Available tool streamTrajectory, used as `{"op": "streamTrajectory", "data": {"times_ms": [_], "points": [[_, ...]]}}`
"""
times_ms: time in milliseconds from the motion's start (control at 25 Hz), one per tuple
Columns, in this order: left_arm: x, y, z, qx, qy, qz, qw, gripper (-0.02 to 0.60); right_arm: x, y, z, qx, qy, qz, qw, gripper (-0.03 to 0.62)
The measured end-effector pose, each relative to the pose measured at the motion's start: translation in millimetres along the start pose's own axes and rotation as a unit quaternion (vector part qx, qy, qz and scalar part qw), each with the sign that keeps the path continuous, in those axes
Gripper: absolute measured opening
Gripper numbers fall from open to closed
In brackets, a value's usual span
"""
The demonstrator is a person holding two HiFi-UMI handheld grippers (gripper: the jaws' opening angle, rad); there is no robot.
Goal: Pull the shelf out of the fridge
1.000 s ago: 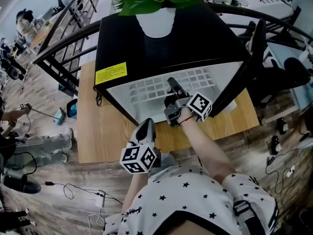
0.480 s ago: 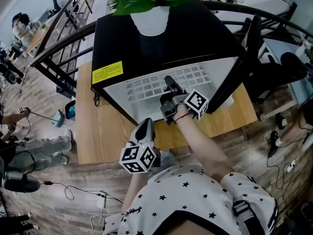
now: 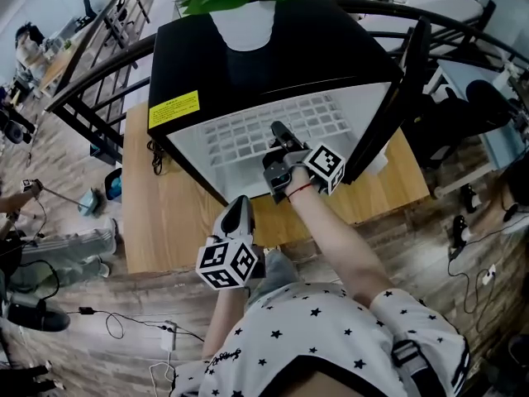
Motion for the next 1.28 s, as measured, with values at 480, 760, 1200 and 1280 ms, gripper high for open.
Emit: {"op": "streamTrajectory", "data": {"times_ms": [480, 760, 1200, 1280], "points": [[-5.1, 18.4, -12.4, -0.001, -0.002, 0.012, 0.9999, 0.008, 1.7, 13.1, -2.5, -0.001, -0.005, 0.000, 1.000, 0.044], [-9.7, 26.3, -15.2, -0.004, -0.004, 0.012, 0.9999, 0.008, 3.8, 19.4, -3.4, -0.003, -0.008, 0.002, 1.000, 0.044], [-17.2, 47.6, -24.4, -0.005, 0.002, 0.017, 0.9998, 0.008, 6.4, 38.1, -8.4, -0.002, -0.018, 0.000, 1.000, 0.044], [-18.8, 50.8, -25.4, -0.006, 0.003, 0.018, 0.9998, 0.008, 6.6, 42.1, -9.5, -0.002, -0.019, 0.000, 1.000, 0.043]]}}
Point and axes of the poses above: the fingertips, and each gripper's own axes: y backward along the fingers, x to its left, z out of its top, the point moved 8 cm from there along y, backward along the fingers, and after that the axes turned 6 degrees about -y, right-handed, at the moved point
